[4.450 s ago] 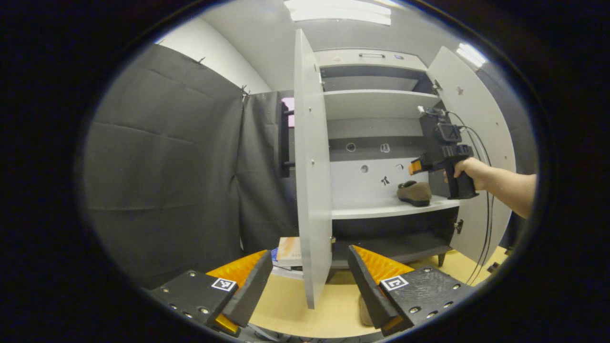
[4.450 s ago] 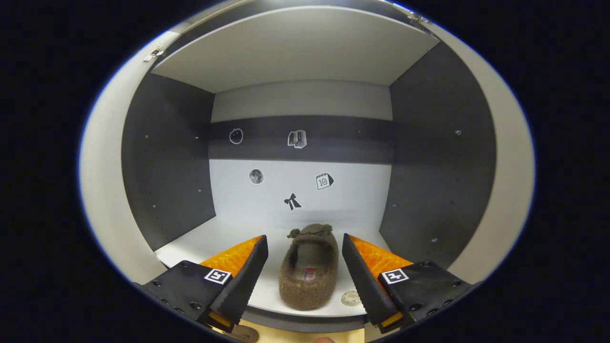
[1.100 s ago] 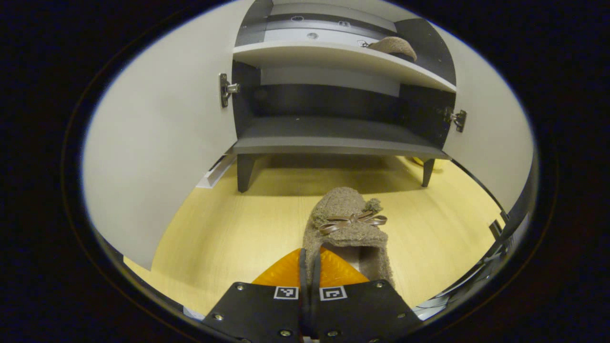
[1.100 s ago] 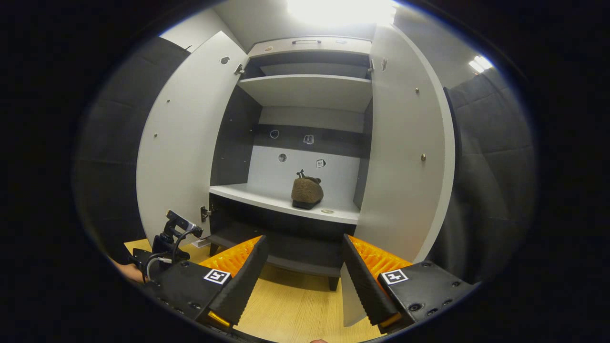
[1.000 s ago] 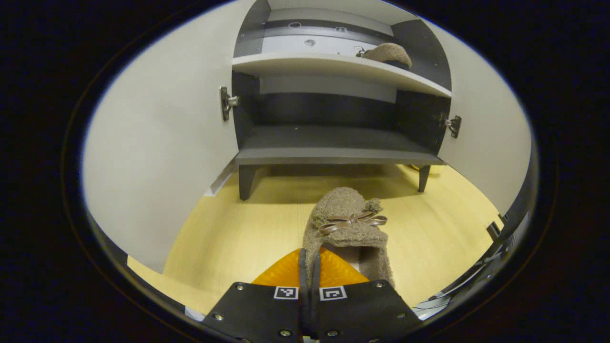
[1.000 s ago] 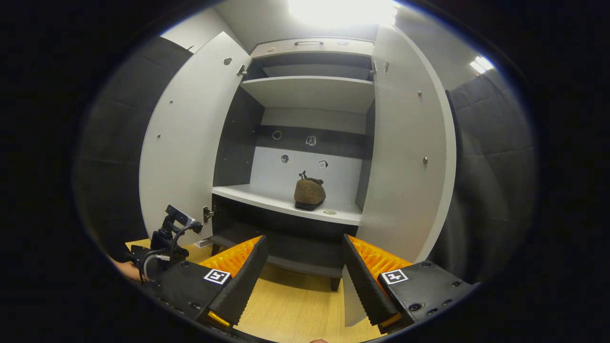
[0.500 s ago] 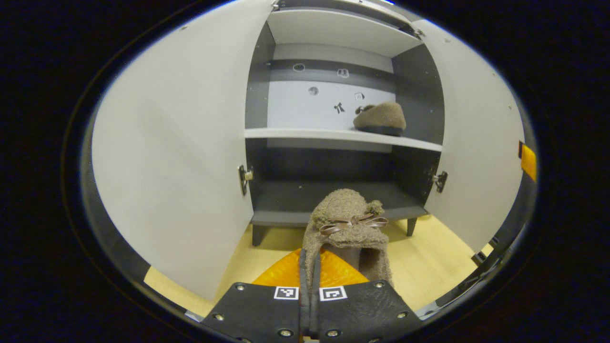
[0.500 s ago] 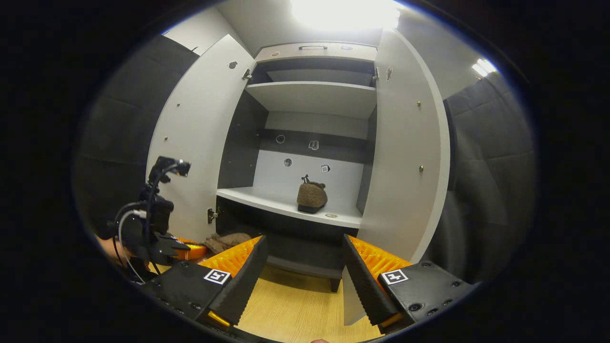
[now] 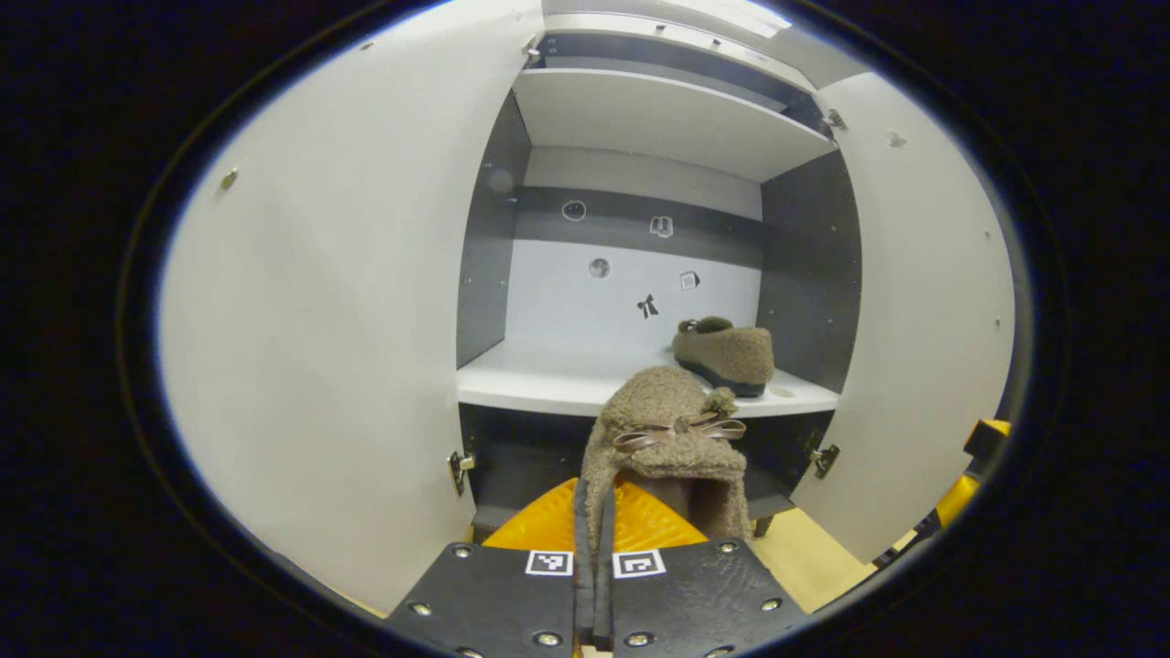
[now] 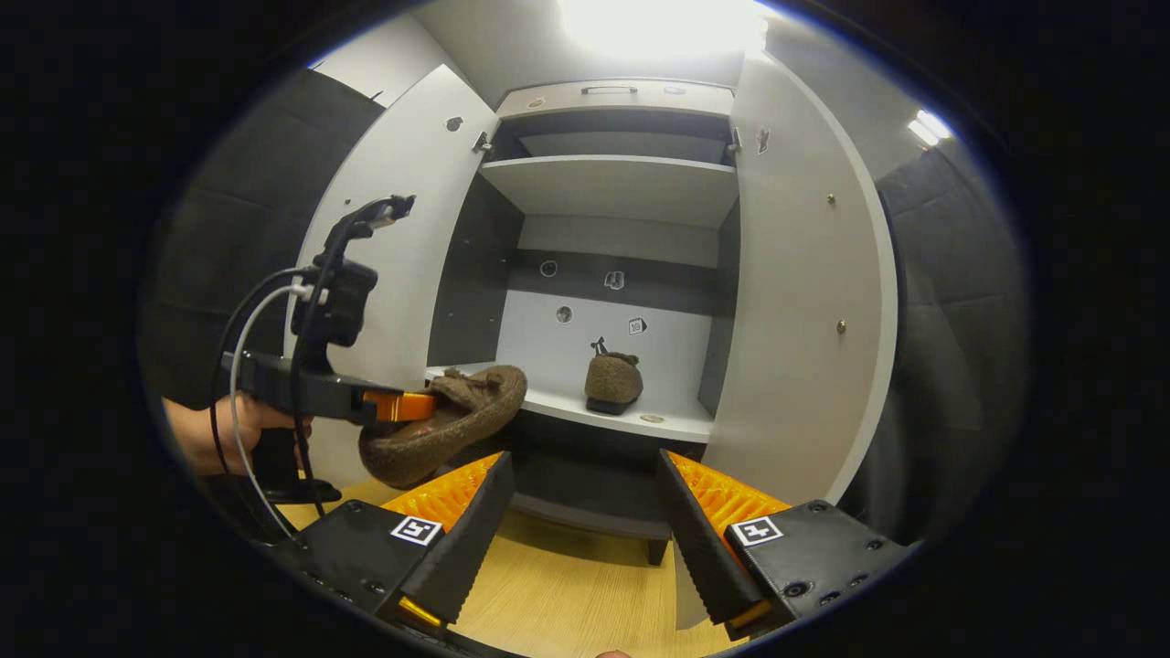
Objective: Grab one shoe with the right hand and put it into the shoe cabinet, grab the other shoe with the left hand and put it into the shoe cabinet; then close the right door with the right hand and the left door with the left hand.
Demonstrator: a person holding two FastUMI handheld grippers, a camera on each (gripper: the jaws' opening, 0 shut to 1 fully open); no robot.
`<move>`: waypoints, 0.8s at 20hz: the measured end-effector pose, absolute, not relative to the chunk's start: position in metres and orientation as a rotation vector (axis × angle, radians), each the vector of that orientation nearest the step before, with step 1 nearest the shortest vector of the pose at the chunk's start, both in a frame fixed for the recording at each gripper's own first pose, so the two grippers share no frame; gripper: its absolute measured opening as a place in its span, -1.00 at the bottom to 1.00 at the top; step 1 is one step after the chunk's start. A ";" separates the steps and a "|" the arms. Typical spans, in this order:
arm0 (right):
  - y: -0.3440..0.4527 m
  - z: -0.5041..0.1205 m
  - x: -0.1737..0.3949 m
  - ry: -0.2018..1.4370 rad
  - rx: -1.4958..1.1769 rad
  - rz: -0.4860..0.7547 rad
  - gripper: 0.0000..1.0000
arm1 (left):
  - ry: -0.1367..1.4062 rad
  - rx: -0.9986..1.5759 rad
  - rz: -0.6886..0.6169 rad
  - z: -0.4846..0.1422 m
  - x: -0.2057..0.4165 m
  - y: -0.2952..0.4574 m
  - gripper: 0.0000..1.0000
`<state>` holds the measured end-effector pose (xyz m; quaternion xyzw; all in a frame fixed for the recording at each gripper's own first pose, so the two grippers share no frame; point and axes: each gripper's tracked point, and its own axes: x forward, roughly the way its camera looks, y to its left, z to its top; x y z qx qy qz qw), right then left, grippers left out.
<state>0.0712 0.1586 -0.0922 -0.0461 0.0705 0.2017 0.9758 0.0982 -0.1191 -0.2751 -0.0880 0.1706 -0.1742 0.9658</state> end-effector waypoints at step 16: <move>0.168 -0.132 0.098 0.232 -0.046 0.403 0.98 | 0.188 -0.238 -0.339 -0.271 0.087 -0.113 -0.99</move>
